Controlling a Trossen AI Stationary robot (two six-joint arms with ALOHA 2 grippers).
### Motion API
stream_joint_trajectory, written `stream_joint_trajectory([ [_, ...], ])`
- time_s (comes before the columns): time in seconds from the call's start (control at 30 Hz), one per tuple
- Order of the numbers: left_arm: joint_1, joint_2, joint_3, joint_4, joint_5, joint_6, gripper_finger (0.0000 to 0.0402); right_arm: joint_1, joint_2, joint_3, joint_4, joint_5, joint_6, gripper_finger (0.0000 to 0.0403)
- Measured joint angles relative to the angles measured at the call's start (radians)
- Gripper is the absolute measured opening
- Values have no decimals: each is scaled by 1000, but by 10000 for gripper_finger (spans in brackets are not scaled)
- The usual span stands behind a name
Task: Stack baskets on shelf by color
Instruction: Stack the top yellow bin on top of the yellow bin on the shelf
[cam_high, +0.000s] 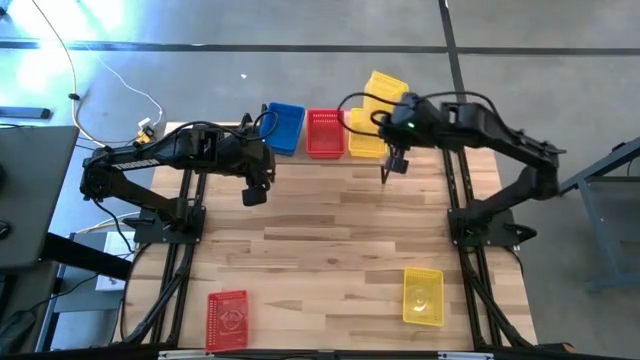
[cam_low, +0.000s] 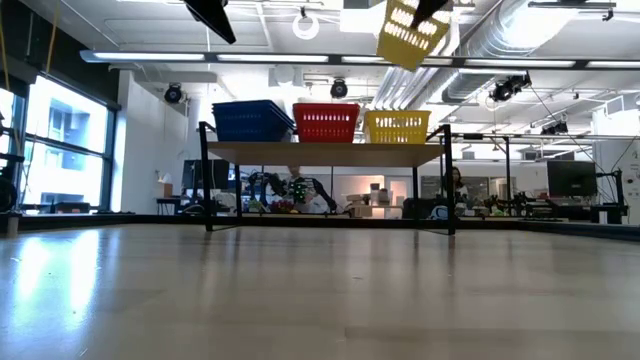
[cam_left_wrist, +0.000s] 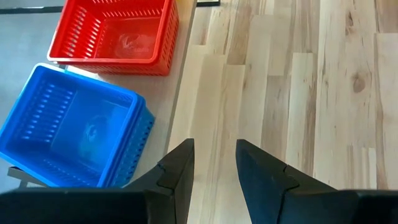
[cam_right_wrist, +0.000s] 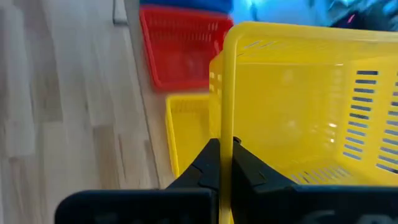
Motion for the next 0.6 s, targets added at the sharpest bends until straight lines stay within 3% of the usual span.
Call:
stream_joint_trajectory([
  [0.23,0,0,0,0,0,0,110,-62,124,75,-122,-68,32,0],
  [0.6,0,0,0,-3,0,0,110,-83,249,88,-154,-114,42,0],
])
